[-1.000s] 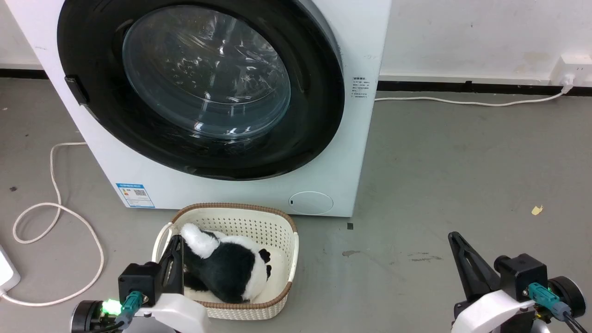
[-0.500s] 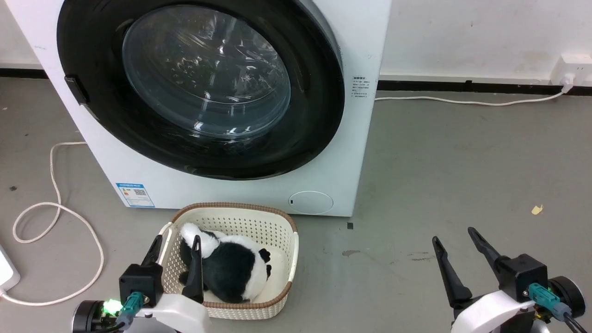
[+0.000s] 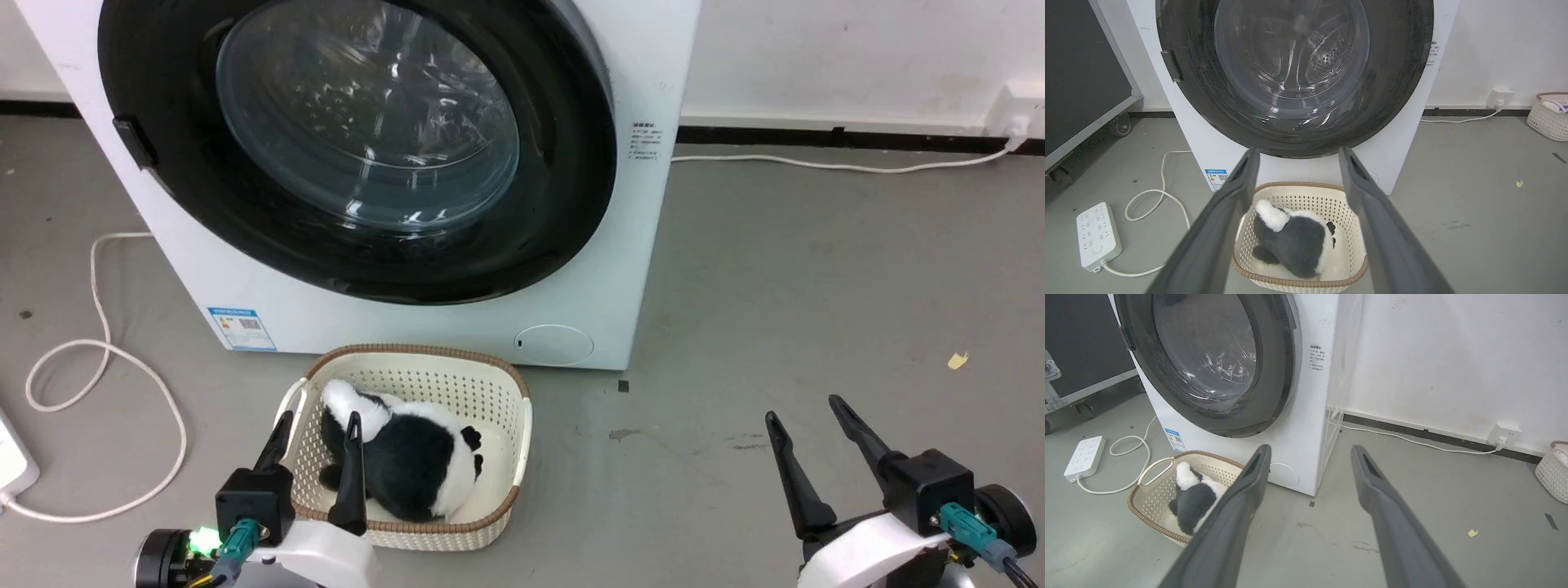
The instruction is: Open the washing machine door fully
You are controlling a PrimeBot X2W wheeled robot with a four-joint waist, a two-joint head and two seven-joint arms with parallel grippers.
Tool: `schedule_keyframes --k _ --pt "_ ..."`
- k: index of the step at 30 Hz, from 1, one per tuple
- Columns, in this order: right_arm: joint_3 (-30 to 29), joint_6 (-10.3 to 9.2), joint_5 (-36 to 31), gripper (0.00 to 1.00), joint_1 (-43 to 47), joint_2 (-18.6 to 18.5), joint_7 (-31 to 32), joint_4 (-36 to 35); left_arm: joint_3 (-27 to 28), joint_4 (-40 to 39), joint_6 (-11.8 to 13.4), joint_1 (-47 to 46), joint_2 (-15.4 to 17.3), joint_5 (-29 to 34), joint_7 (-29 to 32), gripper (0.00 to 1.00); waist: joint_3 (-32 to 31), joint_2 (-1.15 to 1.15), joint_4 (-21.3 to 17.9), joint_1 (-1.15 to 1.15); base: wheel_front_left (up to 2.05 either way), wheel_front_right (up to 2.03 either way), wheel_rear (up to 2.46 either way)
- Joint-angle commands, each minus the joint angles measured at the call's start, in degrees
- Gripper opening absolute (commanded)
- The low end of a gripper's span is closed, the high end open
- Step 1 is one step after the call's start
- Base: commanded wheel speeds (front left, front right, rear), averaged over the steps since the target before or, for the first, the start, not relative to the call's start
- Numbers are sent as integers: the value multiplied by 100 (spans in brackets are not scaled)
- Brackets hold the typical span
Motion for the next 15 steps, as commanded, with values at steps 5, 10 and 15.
schedule_keyframes --k 5,10,15 --pt "25 1 19 100 -198 -139 -105 -44 -87 -37 87 -119 2 -51 -104 100 130 0 78 0 0 0 0" --pt "63 1 96 100 -390 -296 -161 -51 -171 -73 147 -183 2 -93 -164 100 258 0 156 0 0 0 0" --pt "79 1 250 100 -670 -454 -161 -69 -272 -119 219 -245 2 -137 -224 100 401 0 238 0 0 0 0"
